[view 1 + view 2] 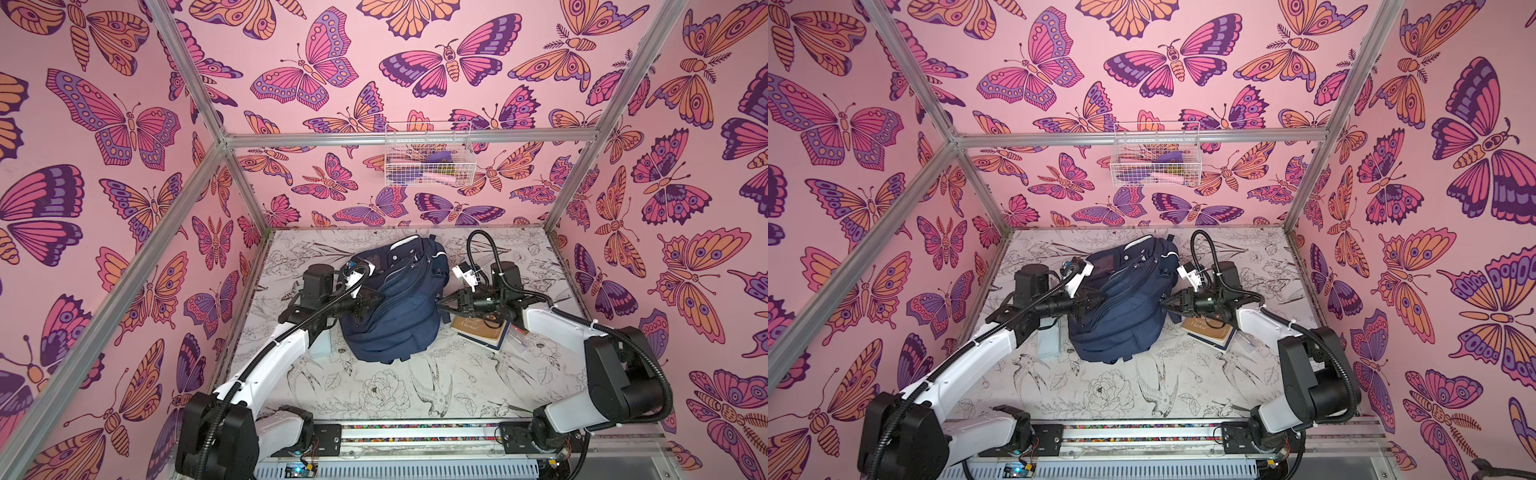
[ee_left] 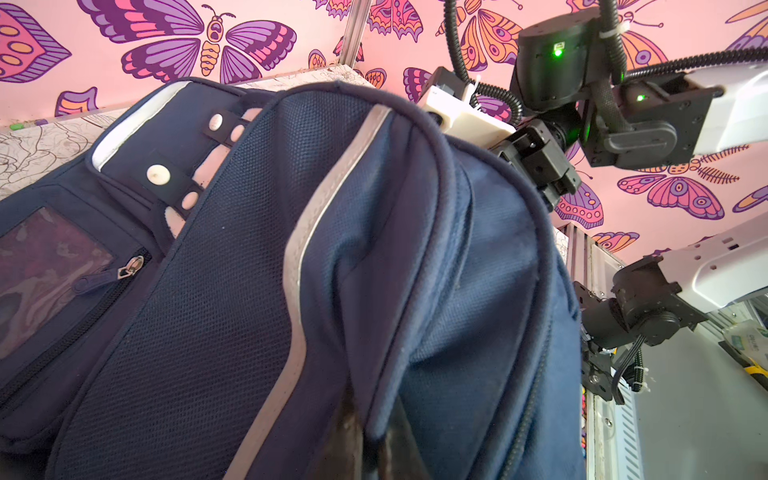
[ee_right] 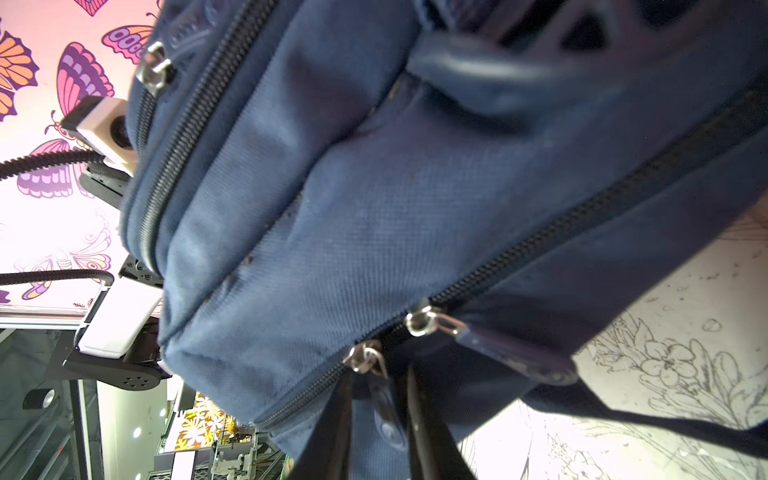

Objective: Pack the student bag

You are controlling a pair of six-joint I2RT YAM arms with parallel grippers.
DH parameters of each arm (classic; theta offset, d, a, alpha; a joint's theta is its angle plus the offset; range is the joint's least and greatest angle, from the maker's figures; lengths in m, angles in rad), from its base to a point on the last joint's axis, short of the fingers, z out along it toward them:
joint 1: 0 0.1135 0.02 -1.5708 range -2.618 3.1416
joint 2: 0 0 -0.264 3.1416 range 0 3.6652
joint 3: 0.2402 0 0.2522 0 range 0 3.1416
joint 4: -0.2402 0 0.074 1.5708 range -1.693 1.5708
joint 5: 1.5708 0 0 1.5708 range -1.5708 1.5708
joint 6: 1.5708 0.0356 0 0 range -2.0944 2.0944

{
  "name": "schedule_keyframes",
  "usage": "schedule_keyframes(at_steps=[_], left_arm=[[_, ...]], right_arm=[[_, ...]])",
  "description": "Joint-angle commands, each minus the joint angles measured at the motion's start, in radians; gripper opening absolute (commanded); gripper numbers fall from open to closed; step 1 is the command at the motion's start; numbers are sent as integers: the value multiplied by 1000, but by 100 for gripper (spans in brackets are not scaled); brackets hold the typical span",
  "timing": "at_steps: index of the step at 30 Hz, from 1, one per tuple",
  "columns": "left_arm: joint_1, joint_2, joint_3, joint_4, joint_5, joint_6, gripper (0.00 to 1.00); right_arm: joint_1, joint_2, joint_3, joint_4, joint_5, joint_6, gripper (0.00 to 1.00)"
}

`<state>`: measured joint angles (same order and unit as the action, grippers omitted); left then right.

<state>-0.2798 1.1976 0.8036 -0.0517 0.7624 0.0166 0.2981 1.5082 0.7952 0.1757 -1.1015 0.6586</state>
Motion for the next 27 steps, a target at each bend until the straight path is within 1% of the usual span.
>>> schedule_keyframes(at_steps=[1,4,6,7,8,9,12,15,17,19,22,24,26,27], left_arm=[[5,-29,38,151,69,-17,0],[5,-36,31,153,65,-24,0],[5,-40,26,153,58,-27,0],[5,-42,21,153,52,-28,0],[5,-44,18,153,47,-30,0],[4,-45,13,153,42,-30,0],[5,-53,0,154,4,-37,0],[5,-53,-13,154,-39,-50,0],[4,-48,-17,154,-51,-60,0],[2,-38,-17,160,-71,-89,0],[-22,-16,-12,167,-166,-164,0],[-46,-4,-5,167,-205,-170,0],[-72,3,2,167,-243,-165,0],[-84,6,8,165,-268,-162,0]], right_arm=[[19,-4,-9,55,-24,21,24],[21,-15,-23,48,-9,19,19],[20,-32,-33,42,5,18,13],[21,-42,-34,33,18,13,10],[21,-53,-32,1,37,0,3],[20,-67,-26,-42,61,-19,0],[21,-101,-13,-117,100,-38,0],[21,-136,27,-291,158,-108,0],[22,-163,44,-366,194,-133,0],[35,-183,84,-495,281,-183,0],[87,-192,151,-670,449,-261,0],[147,-193,206,-778,603,-314,0],[207,-198,249,-853,716,-342,0],[231,-198,270,-882,754,-352,0]])
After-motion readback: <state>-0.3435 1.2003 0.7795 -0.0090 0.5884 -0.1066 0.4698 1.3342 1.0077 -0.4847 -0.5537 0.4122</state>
